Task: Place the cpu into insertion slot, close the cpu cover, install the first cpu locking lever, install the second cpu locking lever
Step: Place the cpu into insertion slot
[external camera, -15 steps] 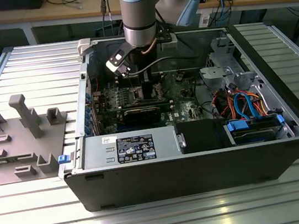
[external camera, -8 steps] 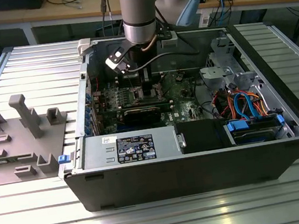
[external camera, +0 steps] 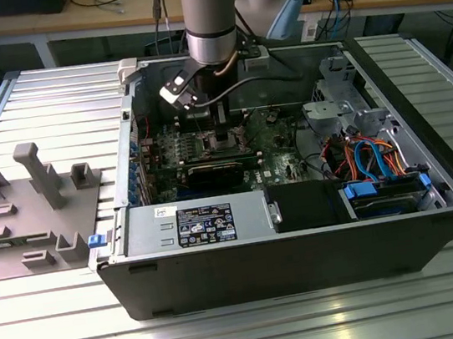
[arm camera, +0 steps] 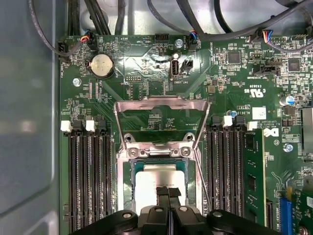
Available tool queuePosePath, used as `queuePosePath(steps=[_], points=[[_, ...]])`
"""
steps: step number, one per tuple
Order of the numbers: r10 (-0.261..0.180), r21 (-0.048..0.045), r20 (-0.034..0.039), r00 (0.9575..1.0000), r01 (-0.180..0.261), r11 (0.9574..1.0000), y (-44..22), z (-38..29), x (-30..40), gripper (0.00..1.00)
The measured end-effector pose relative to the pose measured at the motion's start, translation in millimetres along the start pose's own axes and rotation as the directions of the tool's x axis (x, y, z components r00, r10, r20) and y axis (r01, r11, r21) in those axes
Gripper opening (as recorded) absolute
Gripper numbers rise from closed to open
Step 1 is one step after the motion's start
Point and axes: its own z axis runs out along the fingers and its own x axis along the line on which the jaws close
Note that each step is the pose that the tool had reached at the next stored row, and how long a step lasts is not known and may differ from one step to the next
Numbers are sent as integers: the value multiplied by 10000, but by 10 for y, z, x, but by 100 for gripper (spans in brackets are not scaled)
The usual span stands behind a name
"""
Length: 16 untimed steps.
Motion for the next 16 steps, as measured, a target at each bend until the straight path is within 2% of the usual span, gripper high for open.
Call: queuePosePath(steps=[4,5,7,9,10,16], points=[[-9,5,9,10000,9,10000,7,-33,-1,11],[-17,33,7,10000,17,10000,22,-36,0,11],[-49,170,10,10000,49,9998,55,-36,0,11],[-86,346,11,10000,85,9994,62,-36,0,11],[-110,397,13,9999,109,9992,64,-39,-1,11],[-555,390,-8,9985,555,9977,67,-56,-1,11]])
